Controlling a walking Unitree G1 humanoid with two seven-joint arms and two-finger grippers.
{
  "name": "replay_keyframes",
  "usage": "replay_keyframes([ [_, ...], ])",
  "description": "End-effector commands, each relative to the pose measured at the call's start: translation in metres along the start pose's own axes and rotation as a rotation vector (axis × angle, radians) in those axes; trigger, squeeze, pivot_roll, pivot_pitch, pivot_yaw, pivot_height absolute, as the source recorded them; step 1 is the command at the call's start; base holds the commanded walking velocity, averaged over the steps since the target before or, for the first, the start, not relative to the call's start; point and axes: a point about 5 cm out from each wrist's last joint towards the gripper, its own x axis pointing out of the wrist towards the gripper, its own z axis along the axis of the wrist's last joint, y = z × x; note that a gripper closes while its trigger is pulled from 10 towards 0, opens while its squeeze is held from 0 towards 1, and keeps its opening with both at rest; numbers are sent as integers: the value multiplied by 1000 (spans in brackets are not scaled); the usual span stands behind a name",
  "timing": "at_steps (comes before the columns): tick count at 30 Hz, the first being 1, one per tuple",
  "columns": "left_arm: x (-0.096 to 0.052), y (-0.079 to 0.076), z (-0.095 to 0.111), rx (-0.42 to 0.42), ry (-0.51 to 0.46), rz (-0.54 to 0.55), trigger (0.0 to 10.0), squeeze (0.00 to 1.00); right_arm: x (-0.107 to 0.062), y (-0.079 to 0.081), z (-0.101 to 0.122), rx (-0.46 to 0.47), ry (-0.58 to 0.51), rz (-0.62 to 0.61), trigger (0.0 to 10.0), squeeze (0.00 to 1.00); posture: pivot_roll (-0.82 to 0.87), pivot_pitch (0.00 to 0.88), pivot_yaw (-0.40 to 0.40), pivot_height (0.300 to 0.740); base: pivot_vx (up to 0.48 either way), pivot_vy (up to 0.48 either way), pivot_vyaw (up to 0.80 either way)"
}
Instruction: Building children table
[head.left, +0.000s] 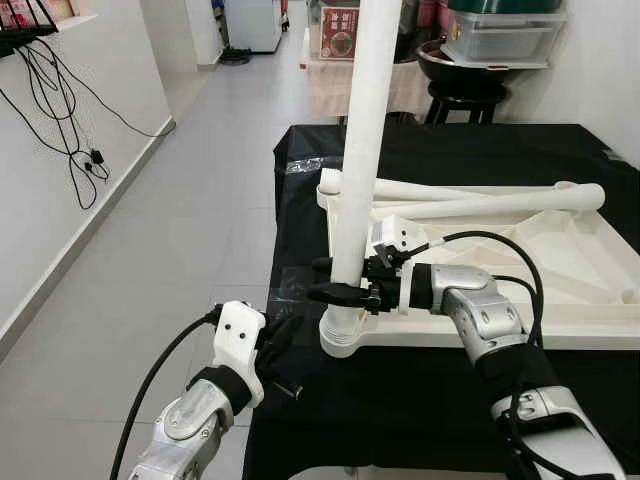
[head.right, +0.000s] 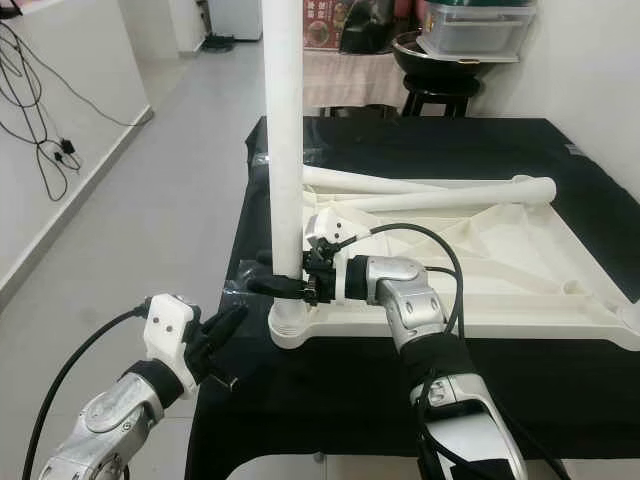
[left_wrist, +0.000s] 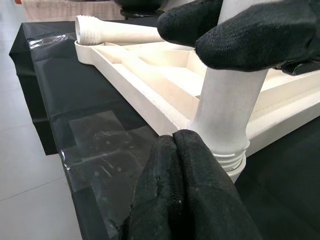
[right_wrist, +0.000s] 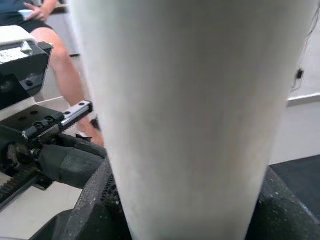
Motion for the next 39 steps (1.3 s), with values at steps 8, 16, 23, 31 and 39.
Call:
replay_keyframes([
  [8, -18, -7, 3, 35, 17, 17, 10000, 0, -9, 31, -49, 181, 130, -728, 0, 0, -17, 89, 6, 740, 0, 0, 0],
  [16, -33, -21, 11, 16, 10, 15, 10000, 0, -16, 34, -52, 145, 170, -924, 0, 0, -12, 74, 23, 740, 0, 0, 0],
  [23, -34, -21, 9, 12, 11, 40, 10000, 0, -7, 21, -33, 97, 90, -812, 10000, 1000, 5, 64, 25, 740, 0, 0, 0],
  [31, -28, -24, 7, -13, 20, 21, 10000, 0, -1, 7, -6, 20, 7, -386, 10000, 0, 11, 60, 9, 740, 0, 0, 0],
  [39, -25, -25, 2, 39, 40, 25, 10000, 0, -6, -11, -11, 4, 60, -227, 10000, 0, 1, 52, 12, 740, 0, 0, 0],
])
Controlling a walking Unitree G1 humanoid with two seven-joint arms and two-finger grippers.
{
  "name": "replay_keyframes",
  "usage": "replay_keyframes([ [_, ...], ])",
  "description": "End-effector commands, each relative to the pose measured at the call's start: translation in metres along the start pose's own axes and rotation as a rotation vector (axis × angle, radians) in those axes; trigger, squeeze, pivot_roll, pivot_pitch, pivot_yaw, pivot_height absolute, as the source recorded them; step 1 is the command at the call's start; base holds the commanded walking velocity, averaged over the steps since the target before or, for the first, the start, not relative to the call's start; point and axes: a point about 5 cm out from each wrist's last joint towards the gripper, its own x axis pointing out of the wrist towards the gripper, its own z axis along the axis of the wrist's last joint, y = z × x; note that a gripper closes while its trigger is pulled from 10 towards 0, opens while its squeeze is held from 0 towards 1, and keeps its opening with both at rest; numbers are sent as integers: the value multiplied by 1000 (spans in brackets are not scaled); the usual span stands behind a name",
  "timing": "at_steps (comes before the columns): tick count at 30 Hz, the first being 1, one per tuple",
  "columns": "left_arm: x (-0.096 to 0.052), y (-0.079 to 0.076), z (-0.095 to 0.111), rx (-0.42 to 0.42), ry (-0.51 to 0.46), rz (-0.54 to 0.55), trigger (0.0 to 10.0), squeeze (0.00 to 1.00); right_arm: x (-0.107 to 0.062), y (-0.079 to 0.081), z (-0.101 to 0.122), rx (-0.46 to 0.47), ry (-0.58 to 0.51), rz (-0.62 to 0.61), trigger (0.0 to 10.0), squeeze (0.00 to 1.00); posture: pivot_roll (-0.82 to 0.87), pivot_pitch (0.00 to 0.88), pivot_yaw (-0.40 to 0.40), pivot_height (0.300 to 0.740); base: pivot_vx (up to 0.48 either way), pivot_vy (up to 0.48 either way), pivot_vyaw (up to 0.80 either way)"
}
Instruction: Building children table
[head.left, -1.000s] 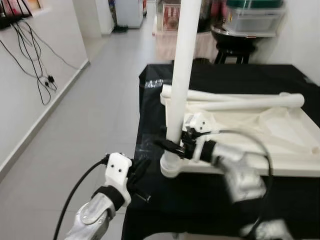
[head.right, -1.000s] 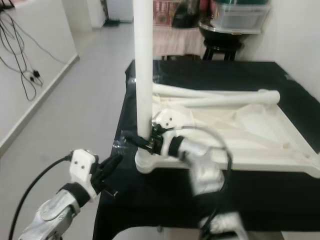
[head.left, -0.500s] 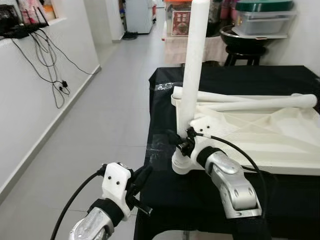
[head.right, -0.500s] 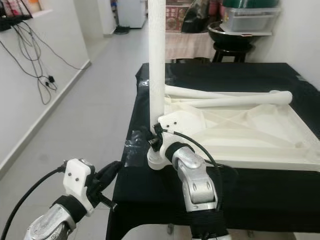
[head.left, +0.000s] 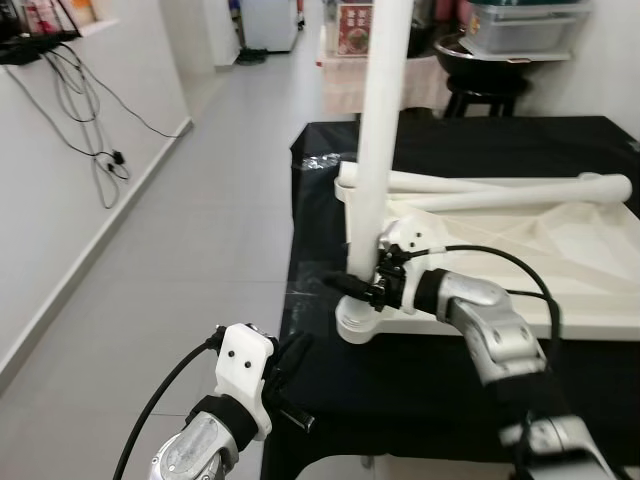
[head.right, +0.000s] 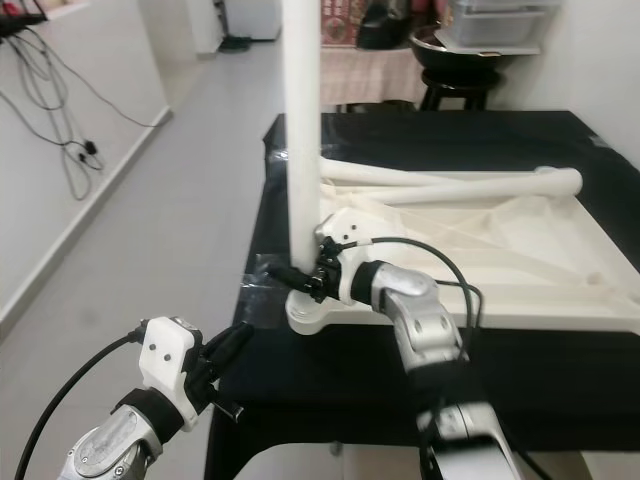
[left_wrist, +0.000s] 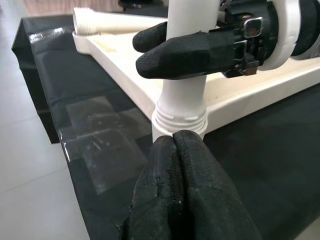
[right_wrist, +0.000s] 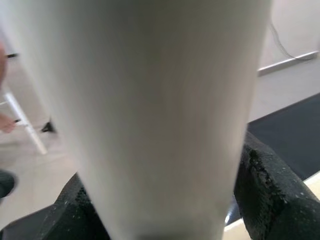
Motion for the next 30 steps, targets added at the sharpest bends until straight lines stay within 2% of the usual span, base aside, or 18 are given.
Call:
replay_keyframes([
  [1, -1, 1, -4, 15, 14, 9, 10000, 0, 0, -7, 1, 2, -2, -5, 10000, 0, 6, 51, 6, 740, 0, 0, 0],
  [6, -2, 0, -5, 13, 14, 14, 10000, 0, 2, -9, 2, 18, -14, 24, 9843, 0, 0, 56, -2, 740, 0, 0, 0],
  [7, -1, 0, -5, 15, 14, 21, 10000, 0, 2, -10, 2, 26, -16, 41, 4588, 0, -2, 56, -2, 740, 0, 0, 0],
  [8, -1, 1, -5, 18, 14, 25, 10000, 0, 1, -10, 0, 41, -20, 73, 0, 0, -1, 57, -2, 740, 0, 0, 0],
  [11, 0, 1, -6, 22, 19, 22, 10000, 0, -1, -11, -2, 45, -16, 120, 0, 0, -4, 58, 2, 740, 0, 0, 0],
  [17, 0, 2, -7, 20, 25, 19, 10000, 0, -2, -11, -3, 31, -35, 140, 0, 0, -3, 62, 11, 740, 0, 0, 0],
  [19, 0, 2, -7, 19, 25, 19, 10000, 0, -3, -10, -3, 23, -38, 133, 0, 0, -4, 64, 11, 740, 0, 0, 0],
  [24, 1, 4, -7, 13, 23, 21, 10000, 0, -7, -9, -4, -1, -35, 23, 0, 0, -13, 69, 13, 740, 0, 0, 0],
  [25, 1, 6, -7, 6, 21, 22, 10000, 0, -6, -2, -8, 32, -36, -127, 0, 0, -17, 75, 3, 740, 0, 0, 0],
  [26, 1, 6, -7, 6, 21, 22, 10000, 0, -6, -2, -8, 32, -36, -127, 0, 0, -17, 75, 3, 740, 0, 0, 0],
  [27, 1, 7, -7, 2, 20, 22, 10000, 0, -6, 3, -11, 51, -45, -230, 0, 0, -17, 75, 3, 740, 0, 0, 0],
  [28, 1, 7, -7, 0, 19, 22, 10000, 0, -4, 5, -17, 99, -58, -459, 0, 0, -21, 76, 4, 740, 0, 0, 0],
  [29, 1, 7, -7, -1, 17, 23, 10000, 0, -5, 10, -26, 131, -37, -603, 0, 0, -22, 77, 13, 740, 0, 0, 0],
  [30, 1, 8, -7, -3, 17, 23, 10000, 0, -3, 20, -34, 131, -25, -666, 0, 0, -22, 78, 18, 740, 0, 0, 0],
])
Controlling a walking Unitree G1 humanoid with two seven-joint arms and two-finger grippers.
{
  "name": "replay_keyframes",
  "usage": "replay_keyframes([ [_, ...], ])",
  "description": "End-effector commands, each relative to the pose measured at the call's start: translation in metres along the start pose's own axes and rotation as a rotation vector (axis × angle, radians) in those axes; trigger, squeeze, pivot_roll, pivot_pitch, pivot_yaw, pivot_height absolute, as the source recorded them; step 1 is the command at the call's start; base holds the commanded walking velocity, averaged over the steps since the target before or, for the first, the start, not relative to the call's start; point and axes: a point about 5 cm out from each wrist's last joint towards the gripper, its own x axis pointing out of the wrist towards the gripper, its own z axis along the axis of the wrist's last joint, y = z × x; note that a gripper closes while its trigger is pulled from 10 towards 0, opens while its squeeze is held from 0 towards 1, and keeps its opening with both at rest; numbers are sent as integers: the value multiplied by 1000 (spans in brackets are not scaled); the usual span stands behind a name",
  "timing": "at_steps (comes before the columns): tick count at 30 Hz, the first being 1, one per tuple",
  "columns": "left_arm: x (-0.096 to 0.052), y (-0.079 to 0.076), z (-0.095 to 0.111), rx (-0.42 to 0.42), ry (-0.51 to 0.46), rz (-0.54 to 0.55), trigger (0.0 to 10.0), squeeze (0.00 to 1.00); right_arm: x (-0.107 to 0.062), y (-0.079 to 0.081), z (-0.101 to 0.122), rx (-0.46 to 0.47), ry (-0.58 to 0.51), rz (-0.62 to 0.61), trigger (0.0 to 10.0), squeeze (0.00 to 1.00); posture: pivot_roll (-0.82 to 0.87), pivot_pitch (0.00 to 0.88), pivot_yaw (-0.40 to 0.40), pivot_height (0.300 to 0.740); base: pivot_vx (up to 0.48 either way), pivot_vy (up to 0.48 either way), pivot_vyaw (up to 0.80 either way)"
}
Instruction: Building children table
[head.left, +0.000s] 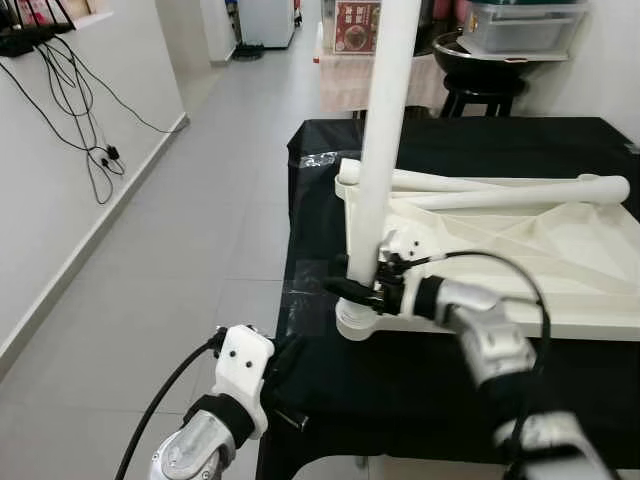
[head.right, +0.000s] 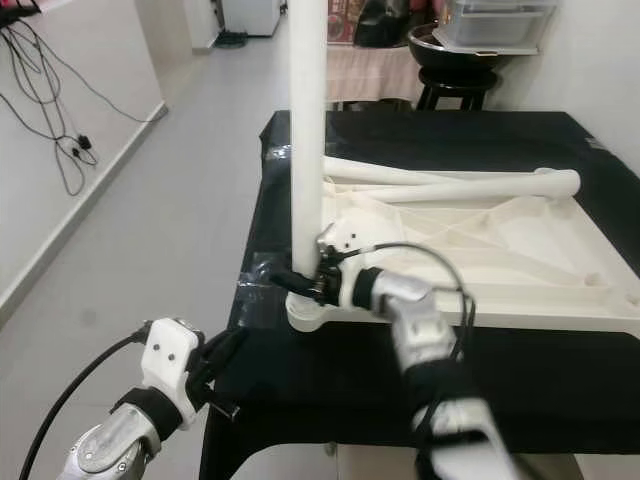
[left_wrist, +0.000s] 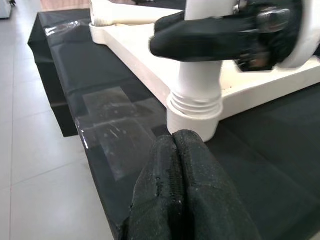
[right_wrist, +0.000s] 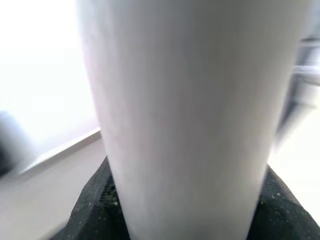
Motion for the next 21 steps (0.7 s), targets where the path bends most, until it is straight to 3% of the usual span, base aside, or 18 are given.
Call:
replay_keyframes([
  [1, -1, 1, -3, -13, 11, -1, 10000, 0, -10, -11, -16, 22, 81, -179, 0, 0, -22, 78, 18, 740, 0, 0, 0],
  [3, -1, 2, -4, -14, 12, -3, 10000, 0, -11, 1, -21, -54, 97, -172, 0, 0, -33, 68, 32, 740, 0, 0, 0],
  [5, -1, 3, -4, -14, 13, -5, 10000, 0, -8, 4, -19, -79, 89, -152, 0, 0, -33, 68, 32, 740, 0, 0, 0],
  [11, 0, 3, -6, -21, 14, -23, 10000, 0, -5, 6, -18, -70, 112, -127, 0, 0, -32, 57, 26, 740, 0, 0, 0],
  [12, 0, 4, -6, -19, 11, -11, 10000, 0, -5, 10, -14, -52, 114, -140, 10000, 0, -26, 55, 25, 740, 0, 0, 0],
  [14, 0, 4, -6, -19, 10, -6, 10000, 0, -4, 13, -12, -40, 110, -113, 10000, 0, -26, 55, 25, 740, 0, 0, 0],
  [15, 0, 4, -6, -20, 10, -5, 10000, 0, 1, 20, -4, 11, 65, 31, 10000, 1000, -22, 49, 24, 740, 0, 0, 0],
  [19, 0, 4, -6, -22, 10, -6, 10000, 0, 5, 22, 9, 26, 4, 163, 10000, 1000, -20, 48, 24, 740, 0, 0, 0],
  [20, 0, 4, -6, -24, 10, -8, 10000, 0, 5, 21, 20, -6, -34, 291, 10000, 1000, -19, 47, 26, 740, 0, 0, 0],
  [21, 0, 4, -6, -24, 10, -8, 10000, 0, 5, 21, 20, -6, -34, 291, 10000, 1000, -19, 47, 26, 740, 0, 0, 0],
])
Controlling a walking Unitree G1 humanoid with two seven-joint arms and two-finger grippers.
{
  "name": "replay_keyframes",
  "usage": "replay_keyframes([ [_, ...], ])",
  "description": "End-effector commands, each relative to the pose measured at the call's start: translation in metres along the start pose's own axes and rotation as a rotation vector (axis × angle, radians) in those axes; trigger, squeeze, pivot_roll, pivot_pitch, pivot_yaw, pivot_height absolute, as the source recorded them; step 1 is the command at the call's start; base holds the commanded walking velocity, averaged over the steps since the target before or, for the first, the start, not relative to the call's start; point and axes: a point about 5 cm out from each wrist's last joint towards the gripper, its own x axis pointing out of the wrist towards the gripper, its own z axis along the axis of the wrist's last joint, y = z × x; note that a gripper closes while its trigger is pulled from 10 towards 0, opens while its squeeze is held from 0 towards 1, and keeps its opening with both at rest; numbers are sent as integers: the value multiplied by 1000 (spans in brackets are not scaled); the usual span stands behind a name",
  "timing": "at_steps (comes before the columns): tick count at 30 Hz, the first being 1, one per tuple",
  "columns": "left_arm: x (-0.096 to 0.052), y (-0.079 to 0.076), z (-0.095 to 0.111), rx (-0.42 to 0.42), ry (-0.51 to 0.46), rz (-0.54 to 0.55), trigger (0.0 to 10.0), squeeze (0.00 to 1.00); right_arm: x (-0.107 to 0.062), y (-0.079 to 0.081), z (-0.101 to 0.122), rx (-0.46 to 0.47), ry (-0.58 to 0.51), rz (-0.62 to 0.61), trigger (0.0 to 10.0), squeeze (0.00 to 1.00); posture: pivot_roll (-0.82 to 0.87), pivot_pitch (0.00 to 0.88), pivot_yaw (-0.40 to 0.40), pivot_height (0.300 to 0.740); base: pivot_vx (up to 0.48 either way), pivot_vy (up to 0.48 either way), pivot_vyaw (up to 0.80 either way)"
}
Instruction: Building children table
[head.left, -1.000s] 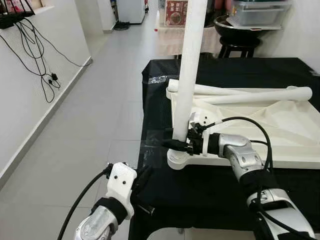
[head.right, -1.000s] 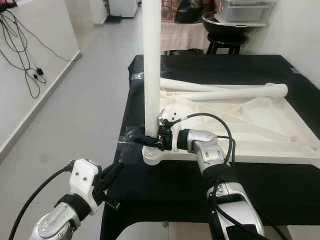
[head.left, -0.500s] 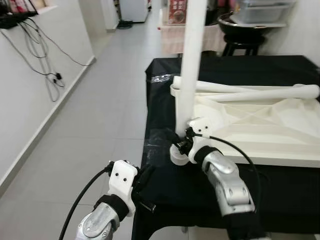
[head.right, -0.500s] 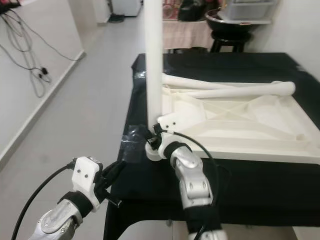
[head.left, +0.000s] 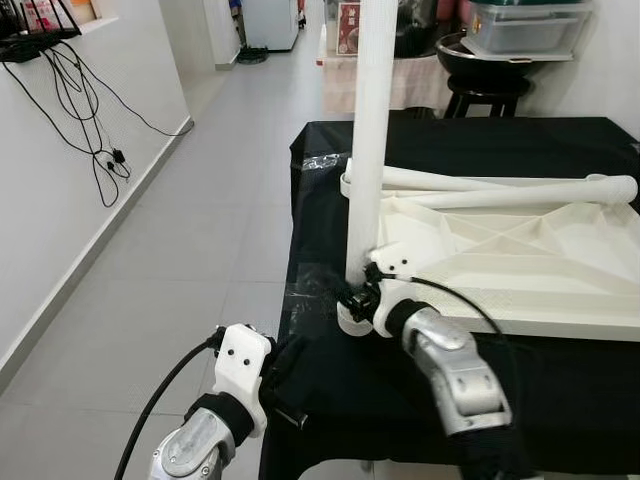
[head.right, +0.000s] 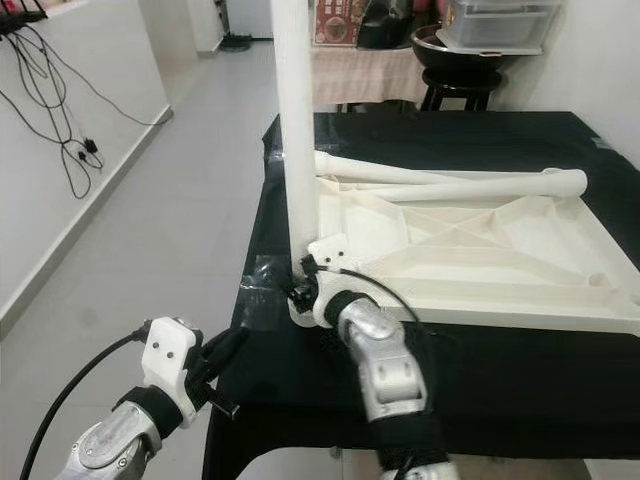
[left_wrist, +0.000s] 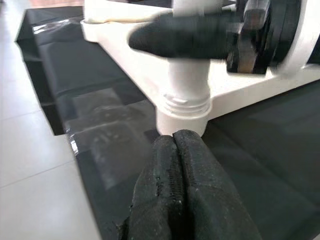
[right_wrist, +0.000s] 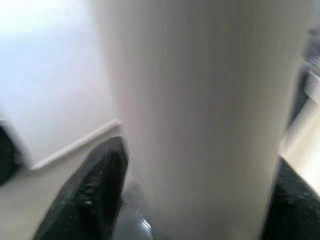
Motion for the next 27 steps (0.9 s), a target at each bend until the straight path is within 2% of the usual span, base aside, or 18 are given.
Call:
replay_keyframes([
  [1, -1, 3, -2, 1, 7, 7, 10000, 0, 3, 6, 5, -3, -34, 108, 10000, 1000, -19, 47, 26, 740, 0, 0, 0],
  [2, -1, 3, -2, 1, 7, 7, 10000, 0, 3, 6, 5, -3, -34, 108, 10000, 1000, -19, 47, 26, 740, 0, 0, 0],
  [3, 0, 3, -2, 1, 7, 6, 10000, 0, 3, 4, 10, -34, -32, 184, 10000, 467, -18, 46, 25, 740, 0, 0, 0],
  [4, 0, 3, -2, 1, 7, 6, 10000, 0, 3, 3, 12, -53, -27, 229, 10000, 467, -18, 46, 25, 740, 0, 0, 0],
  [5, 0, 3, -2, 1, 7, 5, 10000, 0, 3, -1, 16, -81, -16, 302, 10000, 0, -15, 47, 22, 740, 0, 0, 0],
  [7, 0, 3, -2, 1, 6, 5, 10000, 0, 4, -5, 21, -117, -1, 422, 10000, 0, -8, 47, 19, 740, 0, 0, 0],
  [8, 0, 3, -2, 1, 6, 5, 10000, 0, 4, -5, 21, -117, -1, 422, 10000, 0, -8, 47, 19, 740, 0, 0, 0],
  [10, 0, 2, -2, 1, 6, 8, 10000, 0, 4, -5, 26, -89, 0, 540, 10000, 0, 9, 51, 10, 740, 0, 0, 0],
  [12, 0, 2, -2, 1, 6, 8, 10000, 0, 4, -5, 26, -89, 0, 540, 10000, 0, 9, 51, 10, 740, 0, 0, 0],
  [16, -2, 2, -2, 1, 8, 12, 10000, 0, 9, -9, 28, -56, 10, 637, 10000, 0, 19, 60, 9, 740, 0, 0, 0],
  [17, -2, 2, -1, 0, 9, 12, 10000, 0, 10, -10, 27, -54, 14, 647, 3137, 0, 21, 65, 11, 740, 0, 0, 0],
  [19, -2, 1, -1, -1, 9, 11, 10000, 0, 11, -10, 27, -53, 17, 651, 3137, 0, 21, 65, 11, 740, 0, 0, 0],
  [20, -3, 1, -2, -2, 11, 10, 10000, 0, 11, -12, 27, -52, 18, 643, 0, 0, 20, 68, 10, 740, 0, 0, 0],
  [27, -4, 0, -2, -7, 13, 5, 10000, 0, 6, -20, 24, -54, 15, 625, 0, 0, 15, 76, 13, 740, 0, 0, 0],
])
